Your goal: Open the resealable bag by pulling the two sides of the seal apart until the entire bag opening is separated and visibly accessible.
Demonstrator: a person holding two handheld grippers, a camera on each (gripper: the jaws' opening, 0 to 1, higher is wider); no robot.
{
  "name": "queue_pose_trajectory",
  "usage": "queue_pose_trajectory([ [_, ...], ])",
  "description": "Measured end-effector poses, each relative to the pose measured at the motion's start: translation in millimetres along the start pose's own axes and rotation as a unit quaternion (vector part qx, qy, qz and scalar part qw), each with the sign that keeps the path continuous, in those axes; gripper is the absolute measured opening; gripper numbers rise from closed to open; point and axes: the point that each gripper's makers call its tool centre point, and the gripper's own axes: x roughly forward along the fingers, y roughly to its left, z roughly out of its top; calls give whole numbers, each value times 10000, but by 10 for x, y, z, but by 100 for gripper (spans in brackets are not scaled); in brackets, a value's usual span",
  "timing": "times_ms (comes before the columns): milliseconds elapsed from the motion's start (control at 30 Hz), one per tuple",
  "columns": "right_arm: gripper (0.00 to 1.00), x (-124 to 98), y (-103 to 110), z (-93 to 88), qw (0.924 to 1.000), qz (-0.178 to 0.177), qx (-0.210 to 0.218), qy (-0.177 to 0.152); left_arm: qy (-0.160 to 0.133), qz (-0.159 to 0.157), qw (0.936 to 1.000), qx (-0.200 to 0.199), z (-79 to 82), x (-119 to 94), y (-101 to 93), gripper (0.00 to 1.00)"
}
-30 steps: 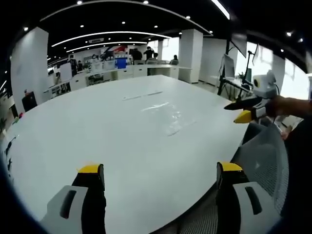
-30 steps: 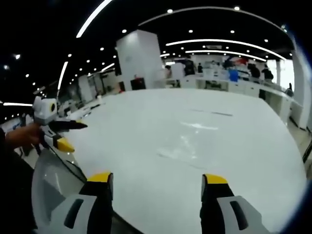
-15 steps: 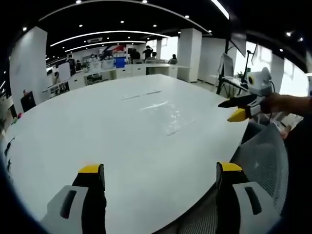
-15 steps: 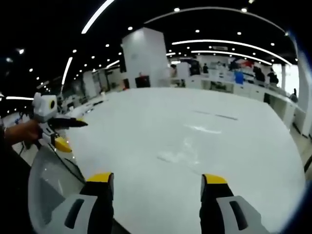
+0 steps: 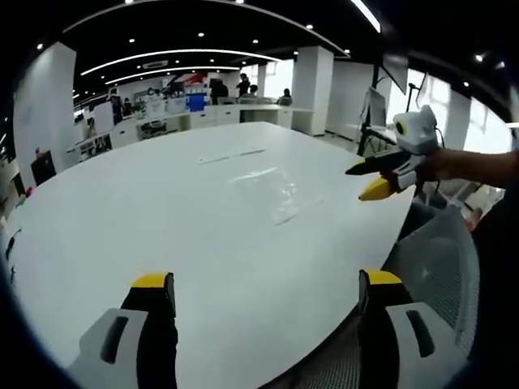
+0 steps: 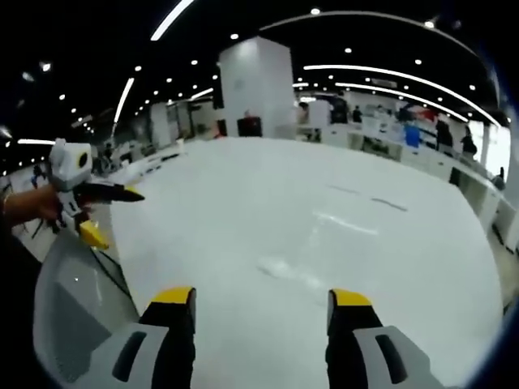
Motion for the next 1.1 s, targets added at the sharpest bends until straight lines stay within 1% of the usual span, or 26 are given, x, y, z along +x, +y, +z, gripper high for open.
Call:
queue_pose_trajectory([
  [267, 63, 167, -9, 36, 9994, 172, -256, 132, 18, 14, 10000, -27, -3, 7, 32, 91],
  [433, 62, 312, 19, 3, 9984, 337, -376, 258, 37, 6, 10000, -13, -6, 15, 26, 91],
  [567, 62, 438, -14, -32, 9975, 415, -464, 338, 75, -43, 10000, 38, -18, 28, -6, 91],
  [633, 61, 500, -37, -70, 9971, 431, -447, 438, 100, -61, 9999, 52, -27, 37, -18, 91],
  [967, 59, 774, -79, -98, 9961, 529, -431, 568, 120, -100, 9999, 22, -31, 76, -28, 91],
  [1100, 56, 863, -102, -117, 9956, 566, -413, 628, 122, -94, 9999, 0, -33, 81, -22, 91],
])
